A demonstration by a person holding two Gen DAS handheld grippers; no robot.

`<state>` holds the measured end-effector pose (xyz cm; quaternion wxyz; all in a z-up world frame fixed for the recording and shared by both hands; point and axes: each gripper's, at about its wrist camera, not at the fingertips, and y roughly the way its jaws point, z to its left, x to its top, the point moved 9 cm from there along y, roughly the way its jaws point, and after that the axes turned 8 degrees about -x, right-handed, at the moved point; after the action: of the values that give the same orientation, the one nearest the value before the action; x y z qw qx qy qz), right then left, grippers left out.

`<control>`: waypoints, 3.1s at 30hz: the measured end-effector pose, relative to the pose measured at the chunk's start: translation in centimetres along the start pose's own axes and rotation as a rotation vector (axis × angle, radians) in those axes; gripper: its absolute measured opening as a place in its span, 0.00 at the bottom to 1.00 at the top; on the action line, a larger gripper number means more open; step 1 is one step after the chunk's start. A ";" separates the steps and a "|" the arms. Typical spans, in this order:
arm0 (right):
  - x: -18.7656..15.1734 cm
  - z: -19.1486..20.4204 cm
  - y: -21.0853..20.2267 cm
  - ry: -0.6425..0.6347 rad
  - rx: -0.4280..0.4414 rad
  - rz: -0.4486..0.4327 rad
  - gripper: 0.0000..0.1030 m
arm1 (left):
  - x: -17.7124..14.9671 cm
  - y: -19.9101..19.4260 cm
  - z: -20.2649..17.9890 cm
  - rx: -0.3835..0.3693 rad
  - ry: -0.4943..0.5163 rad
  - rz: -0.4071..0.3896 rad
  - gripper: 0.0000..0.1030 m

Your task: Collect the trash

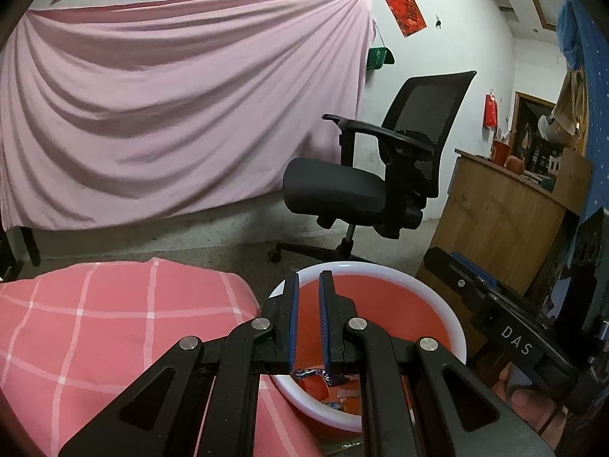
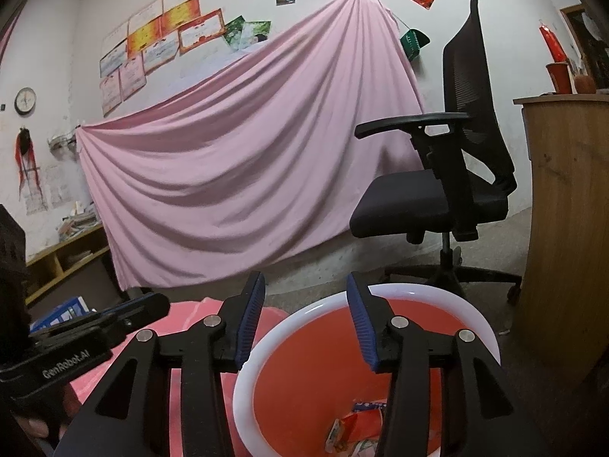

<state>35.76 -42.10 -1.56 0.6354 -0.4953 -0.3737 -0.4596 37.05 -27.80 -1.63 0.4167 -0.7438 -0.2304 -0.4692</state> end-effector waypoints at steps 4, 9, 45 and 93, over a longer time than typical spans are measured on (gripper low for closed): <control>0.4 0.3 -0.5 -0.006 -0.002 -0.021 0.46 | 0.2 -0.9 0.2 0.011 0.005 -0.012 0.08; 1.2 1.0 -1.7 -0.027 -0.017 -0.069 0.59 | 0.6 -2.9 0.9 0.040 0.003 -0.046 0.20; -2.4 11.1 -18.9 -0.149 -0.078 -0.203 1.00 | -6.6 -28.9 6.7 0.248 -0.050 -0.240 0.98; -9.9 13.9 -20.9 -0.251 -0.091 -0.120 1.00 | -15.2 -31.9 6.9 0.376 -0.028 -0.211 0.98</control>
<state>12.58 -28.25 -1.59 0.5318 -0.5539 -0.4579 -0.4480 10.28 -3.83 -3.74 0.4935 -0.6310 -0.3963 -0.4486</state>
